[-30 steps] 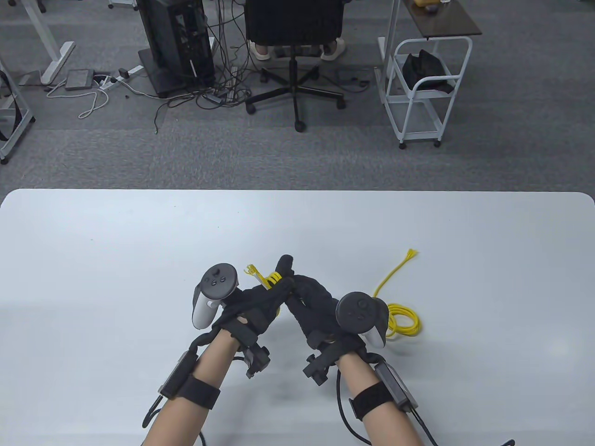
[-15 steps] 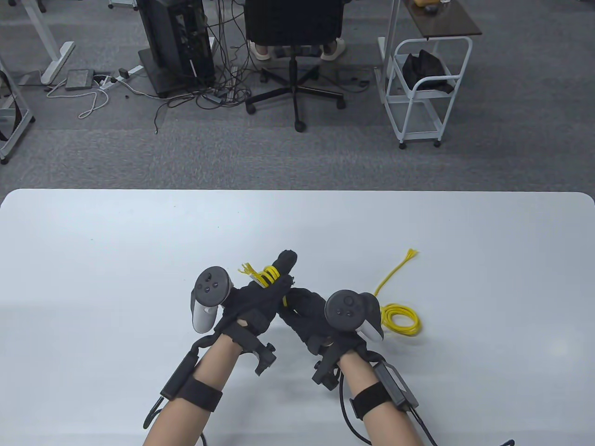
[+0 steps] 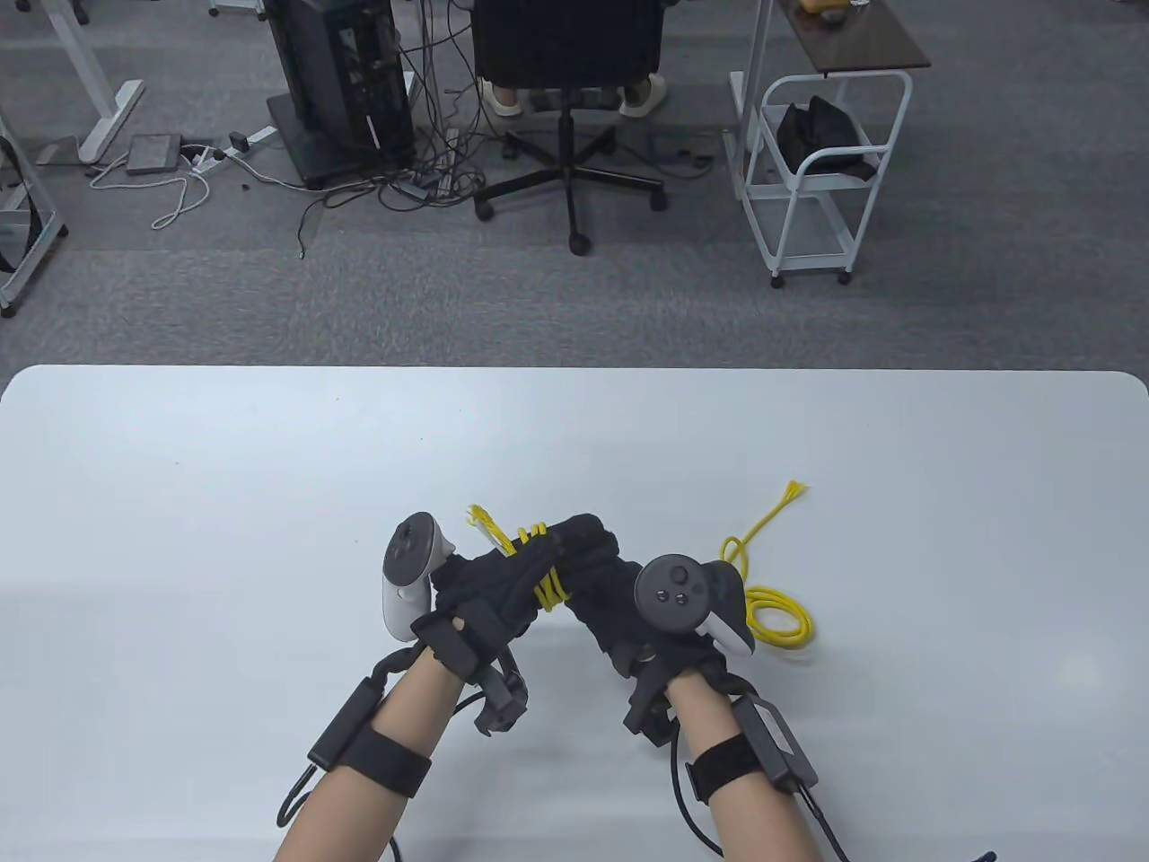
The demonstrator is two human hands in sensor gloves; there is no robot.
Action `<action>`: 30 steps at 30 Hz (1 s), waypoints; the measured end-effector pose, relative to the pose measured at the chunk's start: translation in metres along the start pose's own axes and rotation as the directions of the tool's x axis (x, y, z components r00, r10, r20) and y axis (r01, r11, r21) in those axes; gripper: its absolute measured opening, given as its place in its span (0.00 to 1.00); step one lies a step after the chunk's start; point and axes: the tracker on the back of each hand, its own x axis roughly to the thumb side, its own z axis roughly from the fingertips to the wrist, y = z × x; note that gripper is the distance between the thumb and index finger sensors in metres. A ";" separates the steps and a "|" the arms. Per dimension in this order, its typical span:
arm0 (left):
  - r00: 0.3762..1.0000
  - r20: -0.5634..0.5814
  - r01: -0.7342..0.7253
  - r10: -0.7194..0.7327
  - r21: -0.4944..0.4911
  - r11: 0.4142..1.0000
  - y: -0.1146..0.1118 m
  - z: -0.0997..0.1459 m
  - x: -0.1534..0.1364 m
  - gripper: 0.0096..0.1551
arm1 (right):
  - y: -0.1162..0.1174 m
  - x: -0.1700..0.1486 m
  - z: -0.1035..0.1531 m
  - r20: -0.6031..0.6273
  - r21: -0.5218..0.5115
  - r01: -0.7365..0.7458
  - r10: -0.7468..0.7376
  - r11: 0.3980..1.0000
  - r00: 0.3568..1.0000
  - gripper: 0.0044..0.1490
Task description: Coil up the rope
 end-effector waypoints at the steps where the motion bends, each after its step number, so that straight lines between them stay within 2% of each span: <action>1: 1.000 -0.018 0.013 -0.013 -0.034 0.999 -0.003 -0.002 -0.001 0.33 | -0.003 -0.003 0.001 -0.011 -0.012 -0.008 0.008 1.000 1.000 0.25; 6: 0.988 -0.121 0.069 -0.092 -0.186 0.980 -0.011 -0.006 -0.006 0.35 | -0.016 -0.009 0.005 -0.047 -0.082 -0.036 0.032 0.996 0.998 0.25; 12: 0.961 -0.212 0.116 -0.176 -0.267 0.957 -0.008 -0.006 -0.012 0.36 | -0.031 -0.013 0.009 -0.067 -0.169 0.006 -0.017 0.986 0.998 0.25; 16: 0.922 -0.290 0.174 -0.258 -0.287 0.942 -0.003 -0.004 -0.014 0.37 | -0.034 -0.013 0.010 -0.050 -0.201 0.074 -0.085 0.977 0.995 0.25; 22: 0.814 -0.395 0.357 -0.426 -0.240 0.903 0.009 0.001 -0.014 0.41 | -0.027 0.003 0.007 0.050 -0.209 0.184 -0.178 0.960 0.983 0.25; 27: 0.839 -0.398 0.373 -0.370 -0.073 0.925 0.020 0.008 -0.013 0.44 | -0.017 0.024 0.005 0.131 -0.195 0.141 -0.117 0.971 0.985 0.25; 30: 0.844 -0.392 0.385 -0.365 -0.032 0.923 0.023 0.009 -0.011 0.43 | -0.014 0.031 0.006 0.146 -0.213 0.113 -0.083 0.971 0.986 0.26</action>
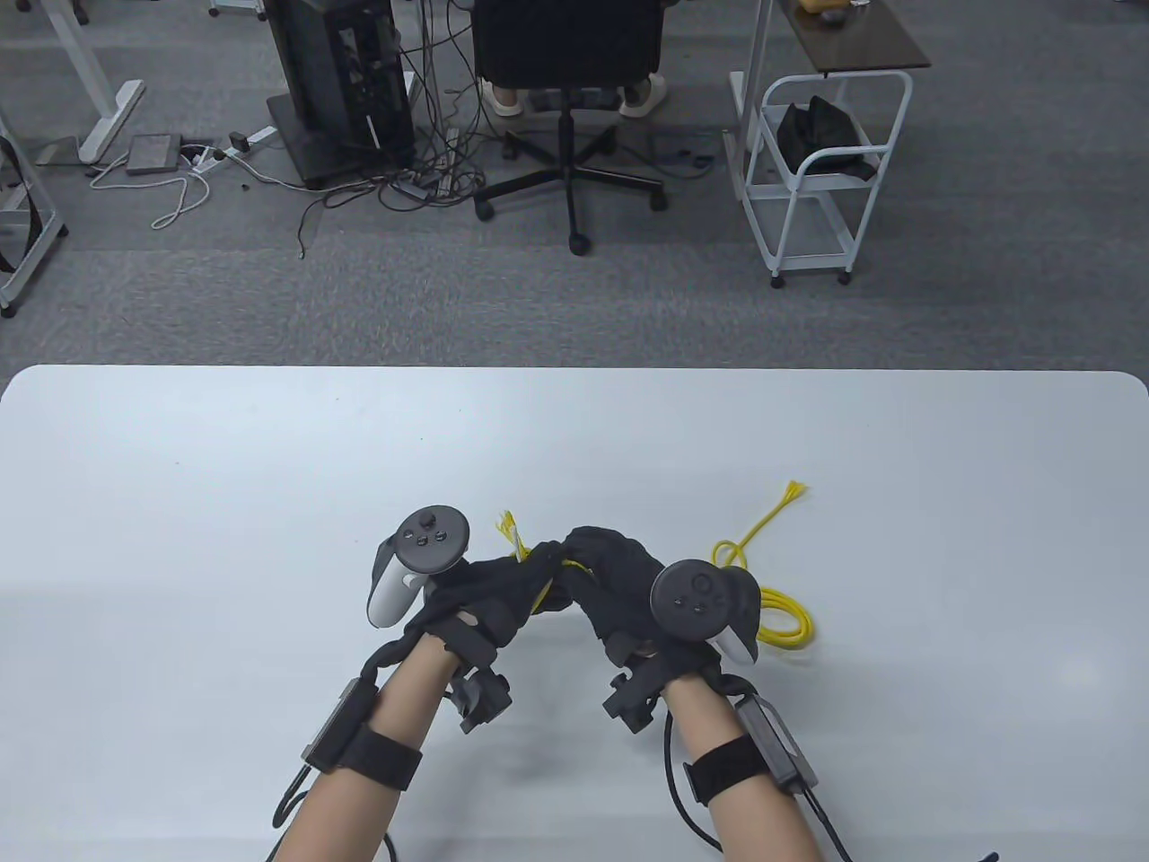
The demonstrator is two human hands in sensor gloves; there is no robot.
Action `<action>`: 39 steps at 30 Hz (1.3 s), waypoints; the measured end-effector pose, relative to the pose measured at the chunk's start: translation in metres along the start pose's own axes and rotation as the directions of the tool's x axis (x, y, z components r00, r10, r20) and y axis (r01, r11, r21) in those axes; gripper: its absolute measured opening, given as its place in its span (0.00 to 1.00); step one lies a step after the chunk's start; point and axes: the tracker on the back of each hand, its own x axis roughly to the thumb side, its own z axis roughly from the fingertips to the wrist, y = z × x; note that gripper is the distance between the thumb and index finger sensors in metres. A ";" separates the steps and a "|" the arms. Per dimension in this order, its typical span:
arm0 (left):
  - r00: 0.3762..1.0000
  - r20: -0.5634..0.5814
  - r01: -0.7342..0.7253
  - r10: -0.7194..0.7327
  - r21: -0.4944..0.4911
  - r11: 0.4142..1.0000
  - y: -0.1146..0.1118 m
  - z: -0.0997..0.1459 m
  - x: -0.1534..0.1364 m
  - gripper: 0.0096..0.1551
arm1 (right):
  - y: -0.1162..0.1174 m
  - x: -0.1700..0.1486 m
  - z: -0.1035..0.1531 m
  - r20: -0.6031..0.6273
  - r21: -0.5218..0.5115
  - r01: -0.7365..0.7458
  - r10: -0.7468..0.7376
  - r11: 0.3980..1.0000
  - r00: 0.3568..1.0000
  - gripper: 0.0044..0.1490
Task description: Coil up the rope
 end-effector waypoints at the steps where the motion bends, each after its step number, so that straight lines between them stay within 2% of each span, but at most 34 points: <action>1: 1.000 -0.006 0.015 -0.015 0.038 0.999 0.001 0.001 0.001 0.44 | 0.000 0.001 0.000 0.011 -0.009 -0.012 0.012 1.000 1.000 0.26; 4: 0.999 -0.002 0.039 -0.039 0.107 0.994 0.001 0.002 0.004 0.42 | 0.001 0.002 0.000 0.016 0.003 -0.020 0.020 1.000 1.000 0.27; 9: 0.999 0.035 -0.006 -0.001 0.189 0.982 0.002 0.005 0.007 0.40 | 0.004 0.005 0.000 0.031 0.031 0.004 -0.005 1.000 1.000 0.26; 18: 0.996 0.091 -0.025 0.003 0.232 0.972 0.004 0.007 0.010 0.42 | 0.014 0.007 0.000 0.031 0.074 0.015 -0.017 0.997 0.999 0.26; 26: 0.989 0.148 -0.040 -0.009 0.323 0.945 0.010 0.012 0.013 0.33 | 0.024 0.003 0.001 0.020 0.146 -0.019 0.016 0.989 1.000 0.25; 34: 0.970 0.221 -0.168 0.104 0.293 0.941 0.013 0.013 0.012 0.27 | 0.031 -0.004 0.002 0.002 0.232 -0.077 0.078 0.970 0.997 0.26; 39: 0.924 0.304 -0.299 0.232 0.200 0.933 0.011 0.012 0.012 0.26 | 0.029 -0.012 0.002 -0.022 0.256 -0.091 0.100 0.962 0.995 0.25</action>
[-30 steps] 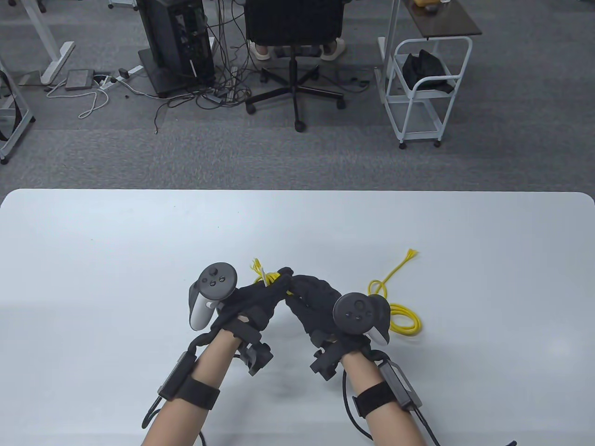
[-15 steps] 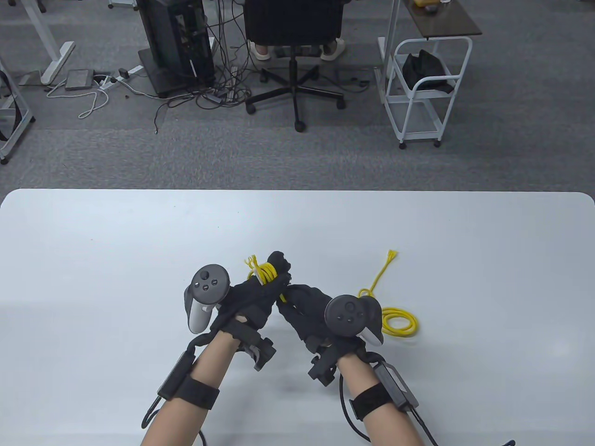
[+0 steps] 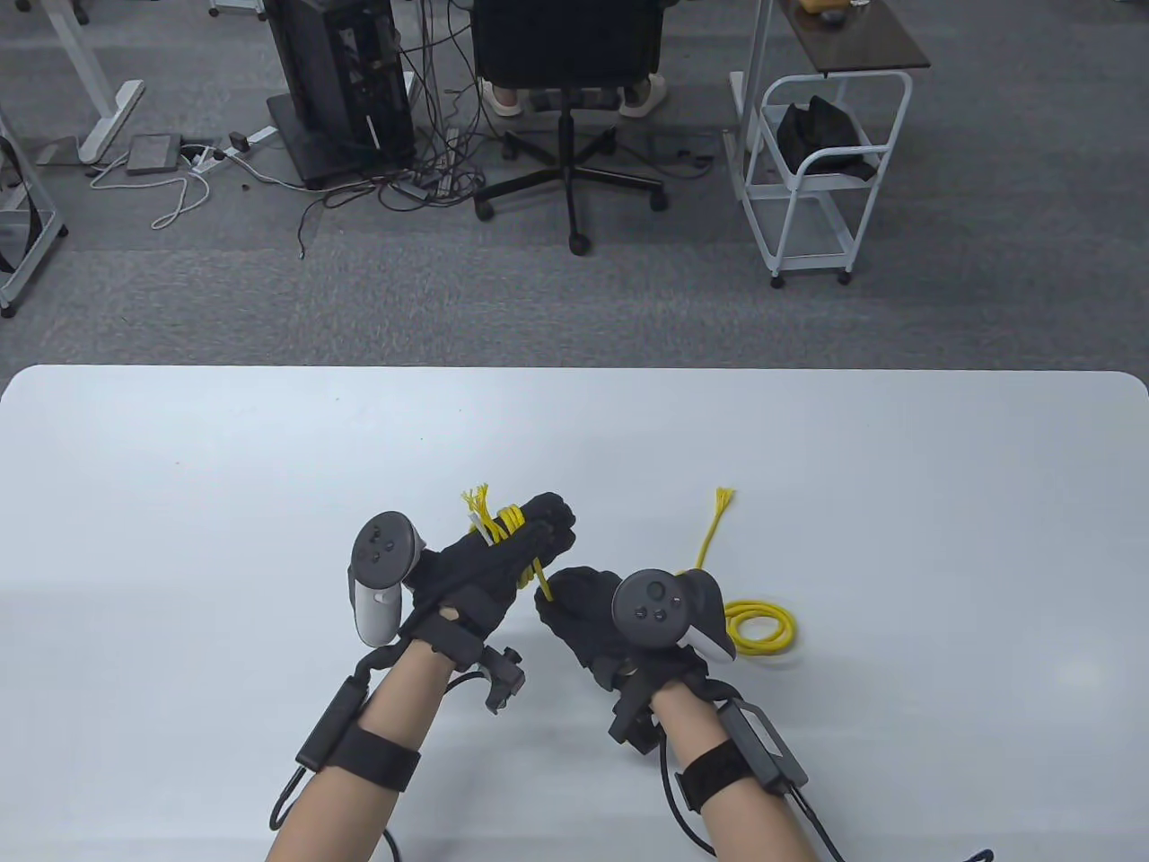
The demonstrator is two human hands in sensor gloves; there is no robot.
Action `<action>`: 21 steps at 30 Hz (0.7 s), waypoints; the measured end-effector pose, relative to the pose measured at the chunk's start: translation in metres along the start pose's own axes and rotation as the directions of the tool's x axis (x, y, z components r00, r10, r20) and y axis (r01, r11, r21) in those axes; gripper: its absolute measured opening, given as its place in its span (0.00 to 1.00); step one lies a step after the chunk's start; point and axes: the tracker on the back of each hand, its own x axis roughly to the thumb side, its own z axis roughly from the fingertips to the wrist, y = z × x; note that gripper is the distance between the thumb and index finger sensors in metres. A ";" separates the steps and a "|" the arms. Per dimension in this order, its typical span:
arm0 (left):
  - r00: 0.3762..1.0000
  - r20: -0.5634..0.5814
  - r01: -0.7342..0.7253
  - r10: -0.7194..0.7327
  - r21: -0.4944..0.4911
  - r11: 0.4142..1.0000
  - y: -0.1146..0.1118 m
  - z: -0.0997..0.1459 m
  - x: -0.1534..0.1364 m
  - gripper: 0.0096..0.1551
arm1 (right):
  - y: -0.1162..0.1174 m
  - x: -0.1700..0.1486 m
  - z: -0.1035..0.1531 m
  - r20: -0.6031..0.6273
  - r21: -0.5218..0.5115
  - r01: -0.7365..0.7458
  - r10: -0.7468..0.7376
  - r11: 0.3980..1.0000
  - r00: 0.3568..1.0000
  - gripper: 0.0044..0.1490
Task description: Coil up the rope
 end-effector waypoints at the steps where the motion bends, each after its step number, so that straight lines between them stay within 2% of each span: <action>1: 0.999 0.015 -0.033 0.033 -0.034 0.999 -0.002 -0.001 0.000 0.26 | -0.001 -0.002 0.000 -0.008 -0.001 0.000 0.000 1.000 1.000 0.25; 7: 0.989 0.034 -0.133 0.140 -0.167 0.977 -0.014 -0.003 0.000 0.30 | -0.008 -0.011 0.003 -0.046 -0.020 0.000 0.000 1.000 0.999 0.26; 13: 0.995 0.027 -0.080 0.094 -0.317 0.945 -0.026 -0.006 -0.001 0.33 | -0.021 -0.024 0.006 -0.093 -0.054 -0.019 0.014 0.998 0.996 0.26; 21: 0.994 -0.080 0.024 -0.075 -0.507 0.862 -0.034 -0.009 -0.007 0.35 | -0.038 -0.033 0.013 -0.146 -0.139 -0.053 0.033 0.989 0.989 0.25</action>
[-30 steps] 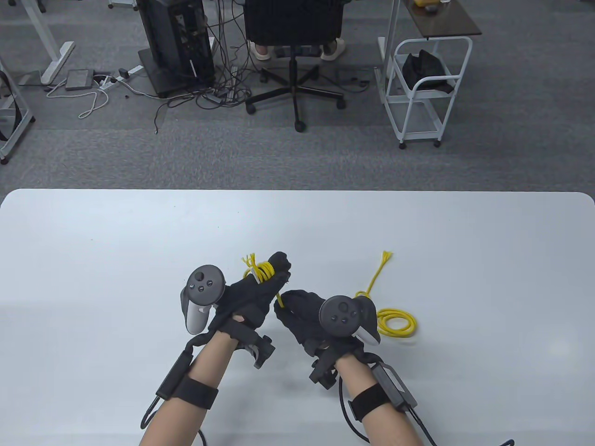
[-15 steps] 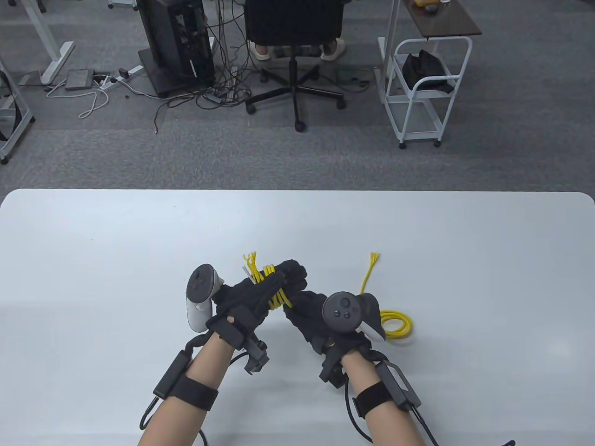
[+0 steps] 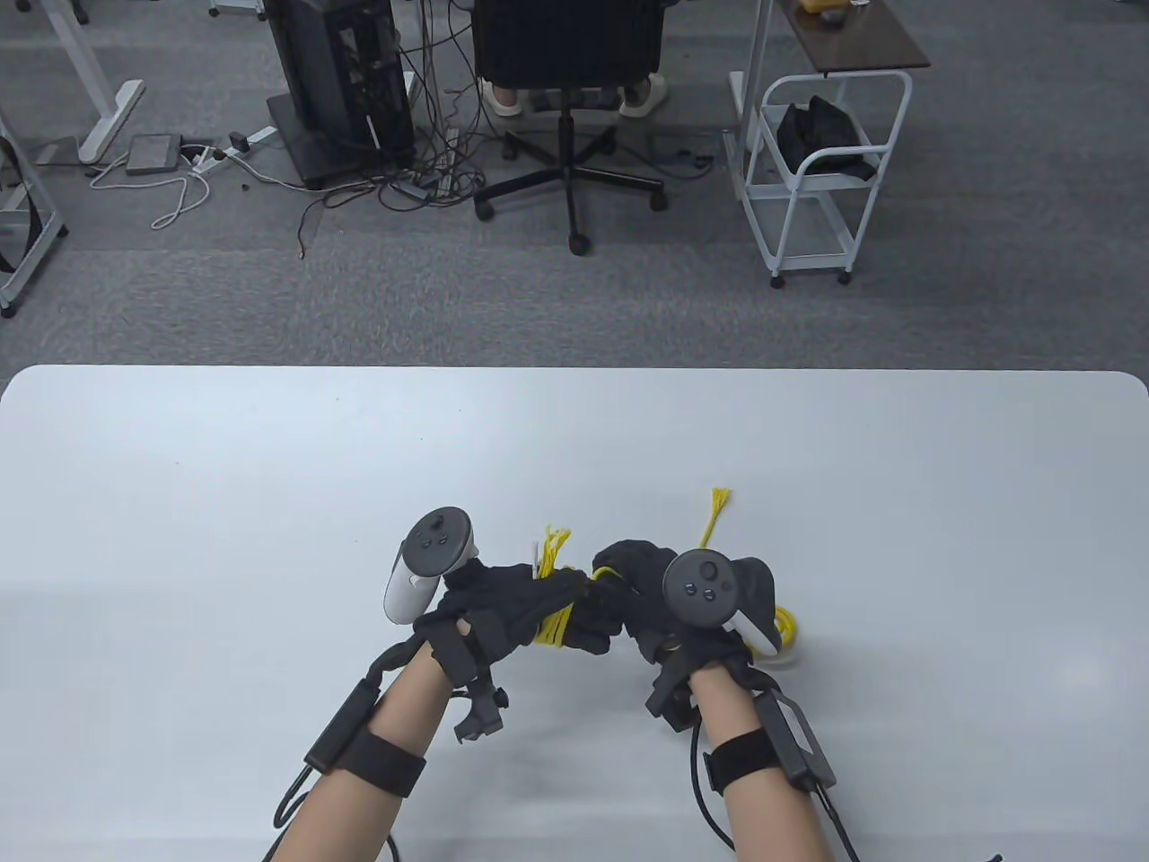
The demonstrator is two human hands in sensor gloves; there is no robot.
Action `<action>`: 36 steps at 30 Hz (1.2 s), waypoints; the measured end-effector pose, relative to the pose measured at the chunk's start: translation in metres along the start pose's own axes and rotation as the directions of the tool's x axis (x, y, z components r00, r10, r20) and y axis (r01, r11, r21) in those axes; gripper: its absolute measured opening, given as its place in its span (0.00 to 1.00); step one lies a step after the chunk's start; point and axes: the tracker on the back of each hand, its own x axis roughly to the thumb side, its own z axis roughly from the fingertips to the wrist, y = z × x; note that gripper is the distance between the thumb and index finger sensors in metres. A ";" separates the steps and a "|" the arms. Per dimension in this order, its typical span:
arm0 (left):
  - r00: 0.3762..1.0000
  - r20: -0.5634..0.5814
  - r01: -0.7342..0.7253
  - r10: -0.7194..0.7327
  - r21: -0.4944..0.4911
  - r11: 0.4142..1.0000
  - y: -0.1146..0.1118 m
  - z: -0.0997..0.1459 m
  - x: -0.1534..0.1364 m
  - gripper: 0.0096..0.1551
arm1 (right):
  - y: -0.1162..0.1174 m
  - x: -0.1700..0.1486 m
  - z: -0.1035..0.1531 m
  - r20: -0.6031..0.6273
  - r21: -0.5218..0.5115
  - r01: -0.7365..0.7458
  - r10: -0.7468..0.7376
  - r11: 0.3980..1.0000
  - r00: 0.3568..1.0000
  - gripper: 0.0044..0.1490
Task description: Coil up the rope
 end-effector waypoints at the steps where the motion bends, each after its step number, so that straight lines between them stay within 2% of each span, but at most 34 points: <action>1: 1.000 -0.030 0.008 -0.009 -0.024 1.000 -0.001 0.000 -0.001 0.36 | -0.002 -0.001 0.000 -0.006 -0.017 0.010 -0.011 1.000 1.000 0.25; 3: 0.995 -0.084 0.044 -0.047 -0.045 0.998 0.000 -0.001 -0.003 0.36 | -0.006 -0.003 0.001 -0.013 -0.041 0.052 -0.053 0.998 0.999 0.25; 7: 0.957 -0.198 0.213 -0.210 -0.007 0.977 0.005 0.002 -0.006 0.38 | -0.008 -0.003 0.001 -0.001 -0.059 0.132 -0.132 0.990 0.991 0.25; 10: 0.944 -0.240 0.243 -0.227 0.039 0.969 0.008 0.004 -0.008 0.40 | -0.006 0.003 0.000 0.023 -0.057 0.166 -0.165 0.985 0.986 0.25; 13: 0.954 -0.237 0.212 -0.184 0.098 0.972 0.013 0.008 -0.012 0.42 | -0.004 0.015 -0.002 0.069 -0.056 0.226 -0.222 0.972 0.973 0.25; 16: 0.973 -0.201 0.158 -0.113 0.223 0.962 0.020 0.014 -0.015 0.43 | -0.005 0.029 -0.002 0.119 -0.058 0.205 -0.198 0.977 0.973 0.25; 18: 0.981 -0.183 0.115 -0.066 0.269 0.956 0.023 0.017 -0.016 0.43 | -0.005 0.036 -0.001 0.143 -0.072 0.174 -0.163 0.982 0.976 0.26; 22: 0.978 -0.197 0.133 -0.071 0.321 0.938 0.025 0.020 -0.017 0.44 | -0.003 0.048 0.001 0.184 -0.088 0.088 -0.070 0.992 0.980 0.26; 26: 0.979 -0.189 0.143 -0.078 0.359 0.922 0.026 0.021 -0.016 0.43 | 0.003 0.055 0.001 0.209 -0.068 0.083 -0.067 0.994 0.976 0.26; 36: 0.997 -0.066 0.056 -0.028 0.467 0.883 0.026 0.023 -0.008 0.37 | 0.022 0.057 -0.001 0.213 0.033 0.040 -0.046 0.999 0.976 0.26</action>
